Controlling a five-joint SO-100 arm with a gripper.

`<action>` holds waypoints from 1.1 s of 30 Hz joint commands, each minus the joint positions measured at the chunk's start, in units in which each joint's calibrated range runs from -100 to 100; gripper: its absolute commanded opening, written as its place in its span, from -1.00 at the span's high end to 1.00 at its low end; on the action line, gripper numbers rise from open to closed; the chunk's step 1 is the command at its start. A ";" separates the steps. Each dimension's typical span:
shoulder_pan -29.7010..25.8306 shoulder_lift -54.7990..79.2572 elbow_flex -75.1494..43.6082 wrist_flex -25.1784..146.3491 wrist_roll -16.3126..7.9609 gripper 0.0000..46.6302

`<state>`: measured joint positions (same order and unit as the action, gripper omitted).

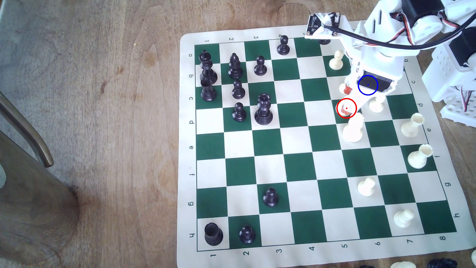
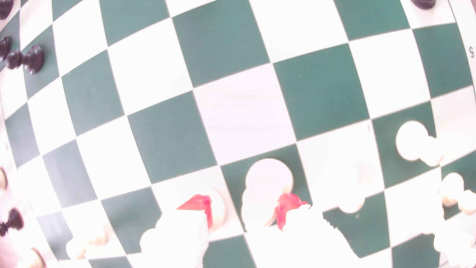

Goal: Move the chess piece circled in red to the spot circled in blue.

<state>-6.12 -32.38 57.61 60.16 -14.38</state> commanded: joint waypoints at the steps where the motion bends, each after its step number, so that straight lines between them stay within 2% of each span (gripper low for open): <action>1: -0.72 -0.21 0.14 0.69 0.15 0.43; 15: 2.56 -0.81 -6.93 4.62 1.56 0.42; 26: 2.41 -0.38 -4.76 3.15 1.56 0.48; 33: 2.09 -1.74 -6.39 4.13 1.12 0.45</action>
<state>-3.61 -32.38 54.09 63.75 -12.92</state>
